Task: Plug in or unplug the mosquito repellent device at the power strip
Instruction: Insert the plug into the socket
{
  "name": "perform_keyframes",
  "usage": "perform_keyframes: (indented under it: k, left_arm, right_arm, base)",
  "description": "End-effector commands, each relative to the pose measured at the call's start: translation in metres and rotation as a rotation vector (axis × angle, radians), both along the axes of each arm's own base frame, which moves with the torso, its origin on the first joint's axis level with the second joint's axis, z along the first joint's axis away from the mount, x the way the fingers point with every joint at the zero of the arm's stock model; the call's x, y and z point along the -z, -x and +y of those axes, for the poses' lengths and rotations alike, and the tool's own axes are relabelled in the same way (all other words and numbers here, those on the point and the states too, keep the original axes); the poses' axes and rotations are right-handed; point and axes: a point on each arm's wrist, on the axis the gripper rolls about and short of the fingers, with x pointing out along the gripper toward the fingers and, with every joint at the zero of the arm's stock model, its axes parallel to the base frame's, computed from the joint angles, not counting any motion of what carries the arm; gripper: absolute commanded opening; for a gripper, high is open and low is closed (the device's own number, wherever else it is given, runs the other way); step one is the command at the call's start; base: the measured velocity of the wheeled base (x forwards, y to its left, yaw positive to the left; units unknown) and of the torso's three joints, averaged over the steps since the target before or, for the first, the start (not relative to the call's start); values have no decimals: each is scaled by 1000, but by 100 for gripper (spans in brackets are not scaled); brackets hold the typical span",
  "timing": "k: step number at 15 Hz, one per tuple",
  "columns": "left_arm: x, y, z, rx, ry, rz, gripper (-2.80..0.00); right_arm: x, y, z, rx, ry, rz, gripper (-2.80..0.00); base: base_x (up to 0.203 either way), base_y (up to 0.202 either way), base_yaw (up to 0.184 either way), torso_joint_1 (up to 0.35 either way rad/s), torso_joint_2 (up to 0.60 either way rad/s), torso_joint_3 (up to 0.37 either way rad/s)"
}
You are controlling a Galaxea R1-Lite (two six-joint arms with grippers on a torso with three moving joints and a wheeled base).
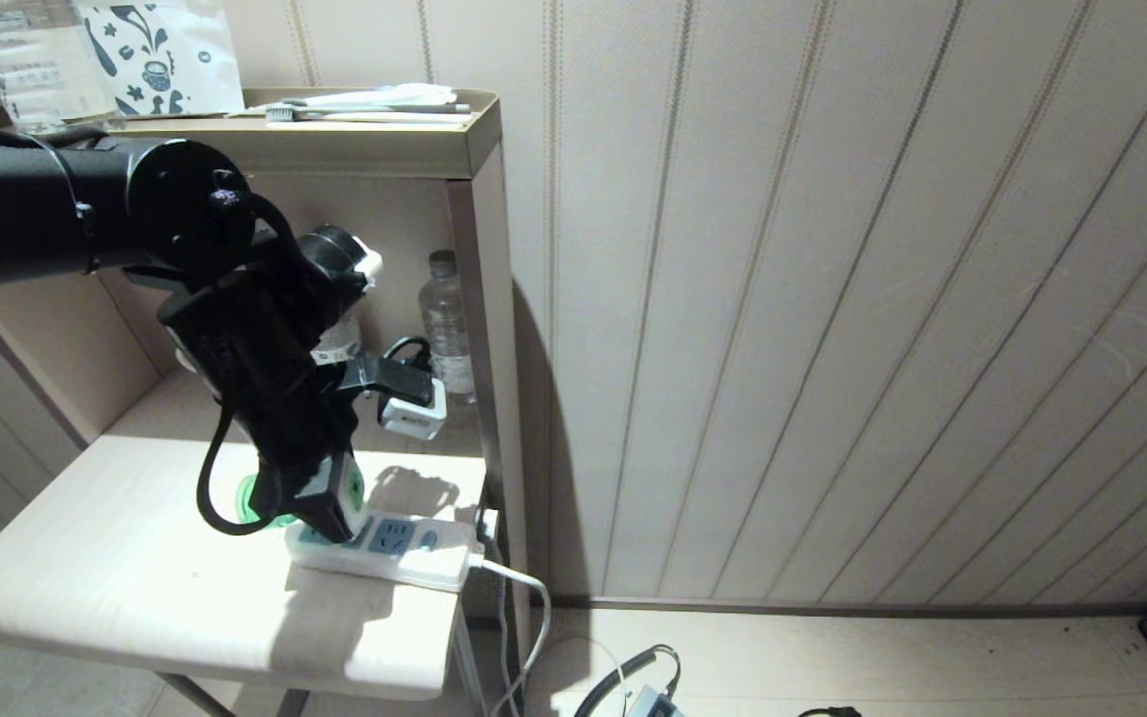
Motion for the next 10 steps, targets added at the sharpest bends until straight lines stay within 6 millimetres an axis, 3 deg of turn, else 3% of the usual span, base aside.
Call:
perform_keyframes:
  k: [1,10]
  left_arm:
    - [0,-2,4,-9,-2,3,-280]
    - [4,-8,3,-23,-12,-11,-280]
  right_arm:
    - [0,0,0,-1,0,0,-280]
    - [0,0,0,-1,0,0,-280]
  base:
    - [0,0,0,0,0,0]
    - [0,0,0,0,0,0]
